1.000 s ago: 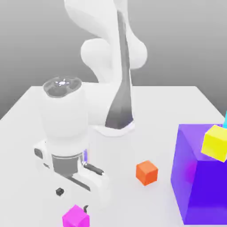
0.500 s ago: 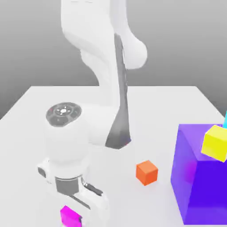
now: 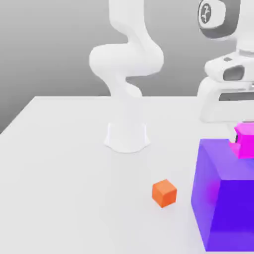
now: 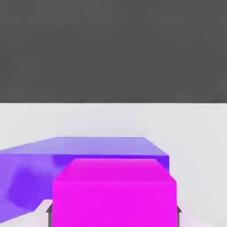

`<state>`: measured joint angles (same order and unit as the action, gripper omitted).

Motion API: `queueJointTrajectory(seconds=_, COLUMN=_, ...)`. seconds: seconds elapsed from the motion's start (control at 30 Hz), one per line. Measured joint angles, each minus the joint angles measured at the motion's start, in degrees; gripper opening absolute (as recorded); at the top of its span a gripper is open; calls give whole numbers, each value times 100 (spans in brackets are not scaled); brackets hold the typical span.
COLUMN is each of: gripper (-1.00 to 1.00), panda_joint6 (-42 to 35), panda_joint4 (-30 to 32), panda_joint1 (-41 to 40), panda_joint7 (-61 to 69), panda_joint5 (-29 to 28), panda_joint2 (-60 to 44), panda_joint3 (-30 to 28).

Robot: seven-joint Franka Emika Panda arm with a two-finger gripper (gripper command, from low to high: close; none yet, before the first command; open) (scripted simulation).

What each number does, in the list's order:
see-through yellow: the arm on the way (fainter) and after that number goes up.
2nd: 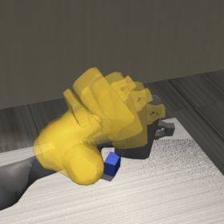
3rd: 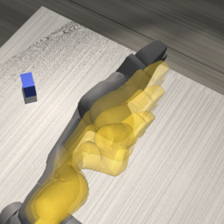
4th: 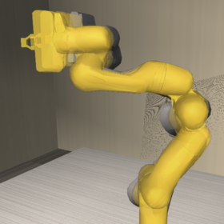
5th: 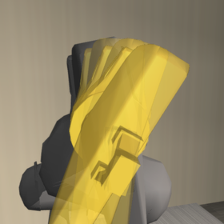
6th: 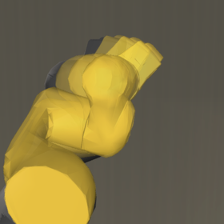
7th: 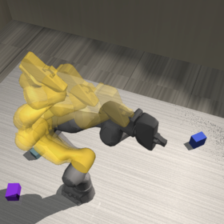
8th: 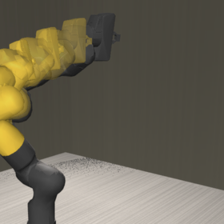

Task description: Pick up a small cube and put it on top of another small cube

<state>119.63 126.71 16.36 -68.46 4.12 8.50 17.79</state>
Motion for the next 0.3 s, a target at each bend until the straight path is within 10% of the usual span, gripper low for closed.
queueJointTrajectory(seconds=0.17, gripper=-100, panda_joint6=306, panda_joint4=402, panda_joint1=282, panda_joint7=99, panda_joint5=-9, panda_joint2=14, panda_joint3=326)
queueJointTrajectory(seconds=0.2, gripper=100, panda_joint6=467, panda_joint4=504, panda_joint1=288, panda_joint7=87, panda_joint5=-25, panda_joint2=-48, panda_joint3=344)
queueJointTrajectory(seconds=0.3, gripper=100, panda_joint6=467, panda_joint4=504, panda_joint1=288, panda_joint7=87, panda_joint5=-25, panda_joint2=-48, panda_joint3=344)
